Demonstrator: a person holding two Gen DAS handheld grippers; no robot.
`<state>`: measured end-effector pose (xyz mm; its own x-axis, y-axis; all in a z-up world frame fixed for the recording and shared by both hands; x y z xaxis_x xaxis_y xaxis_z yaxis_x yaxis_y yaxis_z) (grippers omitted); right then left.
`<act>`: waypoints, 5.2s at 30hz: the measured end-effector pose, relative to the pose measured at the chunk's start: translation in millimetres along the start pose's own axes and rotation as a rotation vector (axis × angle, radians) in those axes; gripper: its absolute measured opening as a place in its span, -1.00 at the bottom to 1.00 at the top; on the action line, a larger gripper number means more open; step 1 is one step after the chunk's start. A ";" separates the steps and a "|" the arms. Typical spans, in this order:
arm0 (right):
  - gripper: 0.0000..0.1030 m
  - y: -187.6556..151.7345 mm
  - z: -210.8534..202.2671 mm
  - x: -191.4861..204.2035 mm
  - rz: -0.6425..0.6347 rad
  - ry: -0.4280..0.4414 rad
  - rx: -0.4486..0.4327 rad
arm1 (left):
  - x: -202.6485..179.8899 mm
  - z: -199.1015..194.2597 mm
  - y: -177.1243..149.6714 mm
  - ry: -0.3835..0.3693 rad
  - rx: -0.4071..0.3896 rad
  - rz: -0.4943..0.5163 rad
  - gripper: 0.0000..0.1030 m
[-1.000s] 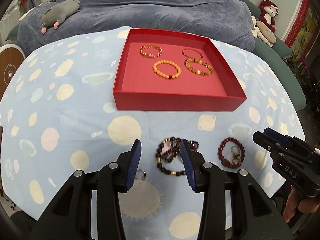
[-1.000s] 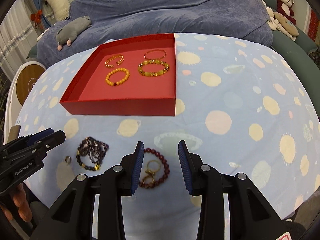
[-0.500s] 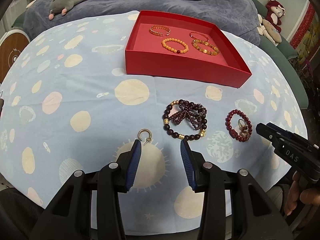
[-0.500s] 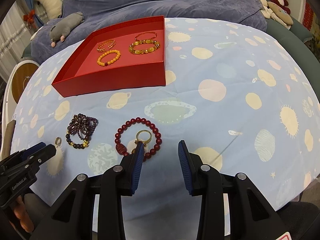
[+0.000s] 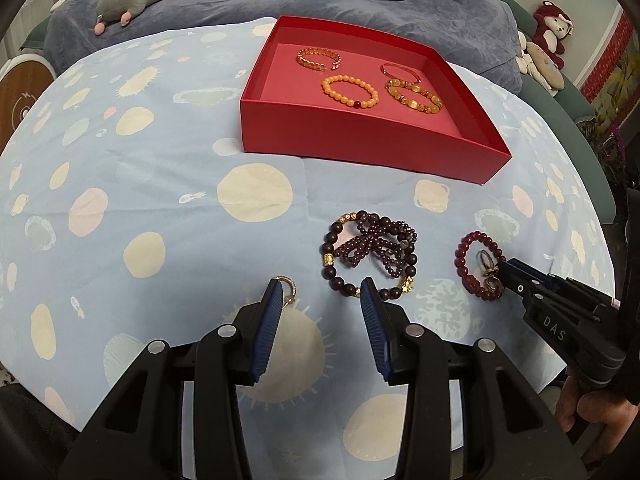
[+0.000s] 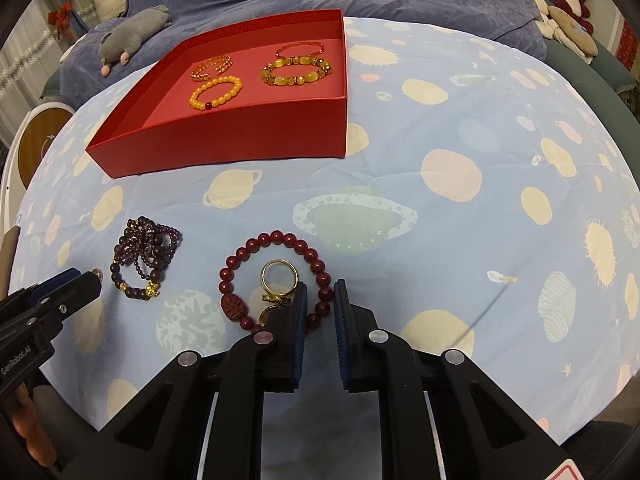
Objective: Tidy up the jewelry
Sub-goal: 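Grasp the dark garnet bead bracelet with the left tool while the right tool grasps the red bead bracelet, then carry both dark bracelets into the red box and open both tools, then lift both tools out of the box toward the garnet strand and gold ring, then lower the left tool over the garnet bow strand while the right tool lowers over the gold ring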
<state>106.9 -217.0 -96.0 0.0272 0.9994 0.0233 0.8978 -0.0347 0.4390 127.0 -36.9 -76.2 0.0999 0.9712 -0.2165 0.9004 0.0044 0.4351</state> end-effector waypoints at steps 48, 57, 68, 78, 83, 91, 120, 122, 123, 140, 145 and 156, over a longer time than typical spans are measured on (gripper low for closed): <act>-0.85 79.4 -115.0 30.6 -0.035 0.123 -0.228 | -82.9 -89.2 72.5 -0.225 -0.113 0.099 -0.86; -0.85 148.2 -101.5 30.4 -0.056 0.117 -0.266 | -94.4 -78.0 132.1 -0.254 -0.141 0.102 -0.86; -0.85 166.3 -29.6 32.4 0.046 0.202 -0.168 | -57.8 -1.1 151.7 -0.261 -0.023 -0.020 -0.86; -0.85 143.0 19.9 10.4 0.055 0.135 -0.074 | -7.9 46.3 137.9 -0.090 0.008 -0.012 -0.86; -0.85 139.0 31.2 9.3 0.033 0.110 -0.058 | 4.8 56.4 137.2 -0.016 0.003 0.017 -0.85; -0.85 141.6 43.7 16.1 -0.001 0.092 -0.050 | 7.8 64.8 141.0 0.020 -0.013 0.037 -0.85; -0.45 102.4 -24.5 5.5 0.023 0.055 -0.141 | -4.8 0.1 109.7 0.014 -0.112 0.031 -0.35; -0.45 92.5 -28.8 2.6 0.026 0.049 -0.136 | -6.7 -4.5 100.1 0.011 -0.107 0.037 -0.35; -0.45 86.9 -30.7 1.0 0.027 0.046 -0.133 | -7.3 -6.1 95.1 0.011 -0.104 0.038 -0.35; -0.45 -2.0 -39.7 -3.3 0.035 0.030 -0.057 | -13.2 -10.8 13.8 0.006 -0.035 0.040 -0.14; -0.45 -11.8 -35.9 -1.0 0.038 0.032 -0.041 | -15.3 -1.7 10.6 0.007 -0.024 0.033 -0.14; -0.45 -12.1 -29.4 -0.4 0.043 0.040 -0.029 | -16.9 19.3 16.9 -0.018 0.011 0.018 -0.38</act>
<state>83.1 -217.3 -74.8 0.0477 0.9958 0.0779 0.8832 -0.0785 0.4624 148.7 -57.8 -82.1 0.1238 0.9666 -0.2243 0.9029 -0.0160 0.4295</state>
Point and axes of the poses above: each gripper's, at about its wrist camera, not at the fingertips, and z roughly the way its jaws point, x to its left, y to its top, the point moved 9 cm from there along z, roughly the way its jaws point, and after that the axes turned 6 degrees about -z, right-handed, at the moved point
